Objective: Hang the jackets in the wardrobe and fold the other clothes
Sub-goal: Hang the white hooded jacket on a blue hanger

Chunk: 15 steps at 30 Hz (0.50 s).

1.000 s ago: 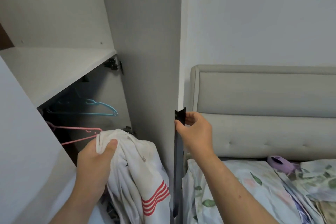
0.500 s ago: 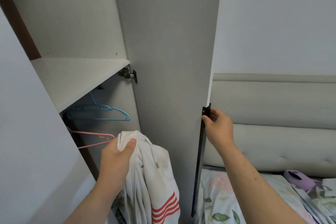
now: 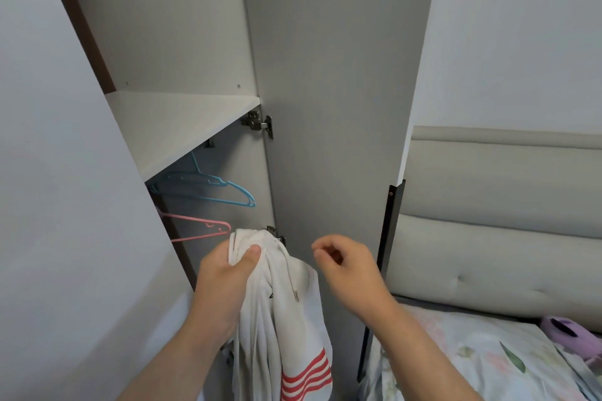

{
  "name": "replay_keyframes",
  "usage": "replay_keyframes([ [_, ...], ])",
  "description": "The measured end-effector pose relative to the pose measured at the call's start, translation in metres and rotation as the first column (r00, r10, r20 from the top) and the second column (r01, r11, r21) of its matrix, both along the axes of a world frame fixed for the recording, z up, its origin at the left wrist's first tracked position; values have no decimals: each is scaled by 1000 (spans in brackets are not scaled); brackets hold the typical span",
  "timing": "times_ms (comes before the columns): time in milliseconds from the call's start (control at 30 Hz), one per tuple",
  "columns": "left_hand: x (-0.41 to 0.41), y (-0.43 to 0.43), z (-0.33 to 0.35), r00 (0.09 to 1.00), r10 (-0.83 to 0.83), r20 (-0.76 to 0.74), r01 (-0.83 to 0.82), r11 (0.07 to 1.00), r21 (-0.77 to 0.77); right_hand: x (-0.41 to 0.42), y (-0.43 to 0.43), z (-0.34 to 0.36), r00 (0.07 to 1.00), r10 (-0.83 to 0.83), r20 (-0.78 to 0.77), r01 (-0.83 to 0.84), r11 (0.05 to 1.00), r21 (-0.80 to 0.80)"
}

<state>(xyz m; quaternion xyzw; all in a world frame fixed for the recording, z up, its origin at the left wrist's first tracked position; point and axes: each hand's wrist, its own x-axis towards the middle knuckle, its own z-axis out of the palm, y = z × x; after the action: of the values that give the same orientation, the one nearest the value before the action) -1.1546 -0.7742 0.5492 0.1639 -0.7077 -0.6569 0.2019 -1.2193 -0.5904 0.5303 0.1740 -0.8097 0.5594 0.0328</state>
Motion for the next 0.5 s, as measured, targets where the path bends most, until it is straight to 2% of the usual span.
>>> replay_keyframes([
  [67,5,1,0,999,-32,-5,32,997,70,14,-20,1,969,212,127,-209,977,-33],
  [100,9,0,0,999,-47,-10,48,993,105,18,-29,2,953,257,158,-249,966,-68],
  [233,22,-4,2,994,-111,-27,114,976,188,30,-48,7,931,301,208,-251,939,-236],
  [400,38,-8,3,977,-198,-76,212,928,307,42,-60,13,929,312,198,-254,928,-272],
  [500,48,-15,1,977,-192,-89,209,941,266,49,-66,14,927,308,213,-240,926,-292],
])
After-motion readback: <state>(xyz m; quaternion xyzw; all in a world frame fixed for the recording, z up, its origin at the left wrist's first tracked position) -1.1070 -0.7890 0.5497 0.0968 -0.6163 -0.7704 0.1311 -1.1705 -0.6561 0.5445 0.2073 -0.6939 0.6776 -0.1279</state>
